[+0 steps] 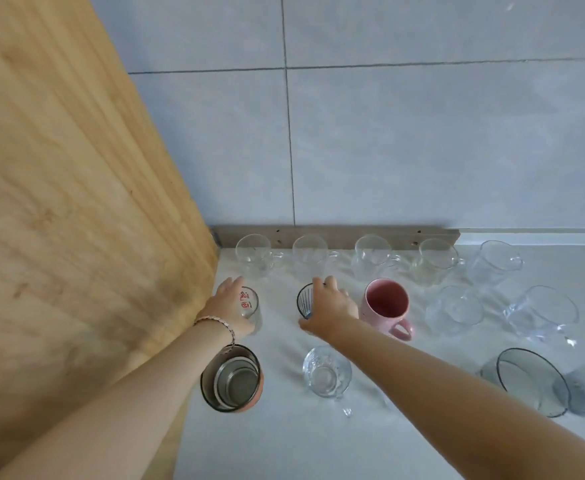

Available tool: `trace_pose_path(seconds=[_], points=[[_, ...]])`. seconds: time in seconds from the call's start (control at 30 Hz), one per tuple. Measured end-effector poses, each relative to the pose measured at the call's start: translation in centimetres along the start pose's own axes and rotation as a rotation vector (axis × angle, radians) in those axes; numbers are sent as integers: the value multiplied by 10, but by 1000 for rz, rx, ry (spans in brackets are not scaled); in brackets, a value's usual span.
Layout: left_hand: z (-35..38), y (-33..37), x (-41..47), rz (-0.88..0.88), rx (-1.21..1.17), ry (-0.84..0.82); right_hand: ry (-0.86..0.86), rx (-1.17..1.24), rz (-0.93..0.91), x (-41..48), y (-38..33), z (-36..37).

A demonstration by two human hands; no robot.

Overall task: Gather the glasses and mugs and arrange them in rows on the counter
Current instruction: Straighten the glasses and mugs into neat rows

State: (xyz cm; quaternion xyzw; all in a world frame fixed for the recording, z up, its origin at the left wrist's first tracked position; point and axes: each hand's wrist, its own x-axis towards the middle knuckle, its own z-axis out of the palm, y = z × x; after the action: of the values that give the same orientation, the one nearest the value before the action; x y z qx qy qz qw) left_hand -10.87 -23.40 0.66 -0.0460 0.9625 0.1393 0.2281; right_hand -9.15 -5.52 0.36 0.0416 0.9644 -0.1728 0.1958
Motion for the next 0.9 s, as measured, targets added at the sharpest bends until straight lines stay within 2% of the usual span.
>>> trace_pose_path(seconds=[0.2, 0.5, 0.7, 0.9], points=[[1, 7, 17, -10, -100, 92, 81, 180, 53, 2, 10, 9], [3, 9, 29, 23, -216, 185, 91, 266, 58, 15, -12, 16], [3, 9, 27, 9, -200, 168, 103, 206, 47, 16, -12, 16], [-1, 15, 20, -37, -110, 89, 6, 225, -66, 2, 5, -1]])
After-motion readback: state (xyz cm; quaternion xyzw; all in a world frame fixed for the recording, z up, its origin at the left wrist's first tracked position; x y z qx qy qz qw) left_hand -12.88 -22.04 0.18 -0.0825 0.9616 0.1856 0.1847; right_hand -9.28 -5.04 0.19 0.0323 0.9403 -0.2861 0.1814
